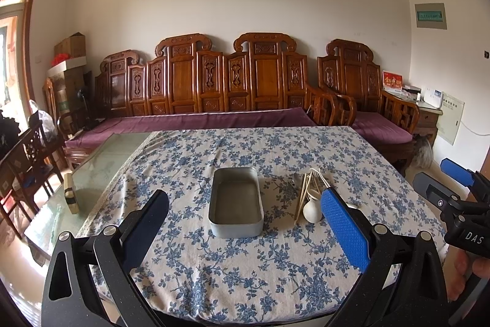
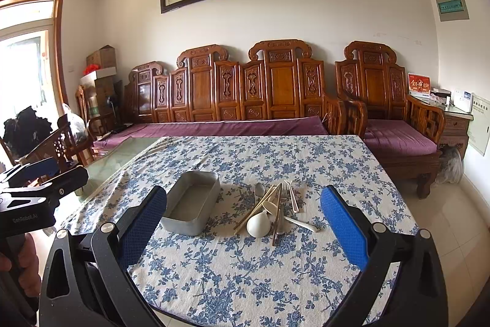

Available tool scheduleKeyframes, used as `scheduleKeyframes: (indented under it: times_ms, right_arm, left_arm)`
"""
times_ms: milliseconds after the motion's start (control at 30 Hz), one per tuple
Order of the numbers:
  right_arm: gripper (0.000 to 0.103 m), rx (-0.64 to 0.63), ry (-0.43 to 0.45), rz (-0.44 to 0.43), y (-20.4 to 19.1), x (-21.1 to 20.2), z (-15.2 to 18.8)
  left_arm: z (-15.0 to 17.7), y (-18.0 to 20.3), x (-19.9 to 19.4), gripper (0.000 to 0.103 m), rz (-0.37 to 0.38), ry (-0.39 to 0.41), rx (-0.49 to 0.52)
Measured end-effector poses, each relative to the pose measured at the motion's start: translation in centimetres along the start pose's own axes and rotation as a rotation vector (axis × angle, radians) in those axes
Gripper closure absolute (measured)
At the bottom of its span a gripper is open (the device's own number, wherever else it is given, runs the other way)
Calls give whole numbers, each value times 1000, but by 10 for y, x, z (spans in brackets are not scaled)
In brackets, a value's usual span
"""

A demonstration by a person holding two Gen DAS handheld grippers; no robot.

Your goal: Organize utensils

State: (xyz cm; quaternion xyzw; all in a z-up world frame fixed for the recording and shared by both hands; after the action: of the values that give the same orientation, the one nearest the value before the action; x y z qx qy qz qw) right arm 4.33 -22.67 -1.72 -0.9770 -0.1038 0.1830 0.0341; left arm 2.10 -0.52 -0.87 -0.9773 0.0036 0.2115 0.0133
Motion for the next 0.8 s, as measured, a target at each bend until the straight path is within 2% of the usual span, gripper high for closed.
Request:
scheduleKeyframes:
  times_ms: [567,800]
  right_arm:
    - [3,0,-2,3,-1,-1,0]
    - [3,3,-32,2,8,14,9]
  left_arm:
    - [2,3,1,6,9,-10,7]
    - [13,4,27,7,24,-75,9]
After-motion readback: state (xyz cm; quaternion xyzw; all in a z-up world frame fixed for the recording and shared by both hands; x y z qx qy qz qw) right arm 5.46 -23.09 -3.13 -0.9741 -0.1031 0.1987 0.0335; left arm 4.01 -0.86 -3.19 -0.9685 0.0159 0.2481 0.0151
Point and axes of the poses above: each gripper's, at about its wrist camera, not at the fingertips, and x roughly the way its jaws point, y to its right, z to its underside, the point moved 3 cm from there along x, roughly the way its jaws point, and after that the axes turned 2 degrees about y, right-handed, at the moved point
